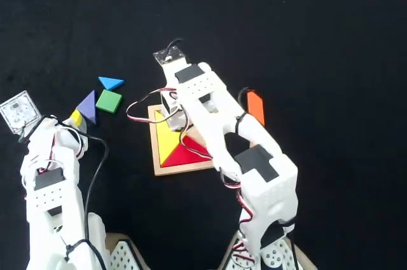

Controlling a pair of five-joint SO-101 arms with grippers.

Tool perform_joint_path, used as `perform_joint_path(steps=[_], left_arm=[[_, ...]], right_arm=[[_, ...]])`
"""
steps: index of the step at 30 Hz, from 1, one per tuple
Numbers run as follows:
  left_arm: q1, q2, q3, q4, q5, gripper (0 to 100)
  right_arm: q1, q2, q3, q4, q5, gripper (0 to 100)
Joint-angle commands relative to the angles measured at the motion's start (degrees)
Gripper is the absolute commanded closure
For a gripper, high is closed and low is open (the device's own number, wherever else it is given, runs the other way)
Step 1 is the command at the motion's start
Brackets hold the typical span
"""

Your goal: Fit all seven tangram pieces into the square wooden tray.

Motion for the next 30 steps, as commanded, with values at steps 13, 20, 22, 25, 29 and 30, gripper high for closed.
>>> perform_joint_path(steps=[13, 20, 22, 25, 29, 30], left_arm=[[0.8, -0.4, -0.4, -0.4, -0.2, 78], [0.8, -0.4, -0.4, -0.4, -0.2, 78], [0.8, -0.4, -0.4, -0.4, -0.2, 78], [0.8, -0.4, -0.4, -0.4, -0.2, 78], [0.8, -0.4, -0.4, -0.4, -0.2, 78], [0.8, -0.4, -0.4, -0.4, -0.2, 78]], right_arm=[[0.8, -1.9, 2.2, -7.6, 6.3, 98.5], [-0.5, 1.5, 1.5, -5.1, 7.0, 98.5], [-2.1, 1.7, 1.5, -4.8, 7.1, 98.5], [-2.6, 1.5, 1.3, -4.7, 7.1, 98.5], [0.8, -0.6, 0.4, -4.6, 7.1, 98.5], [1.9, -1.5, 0.3, -4.6, 7.1, 98.5]])
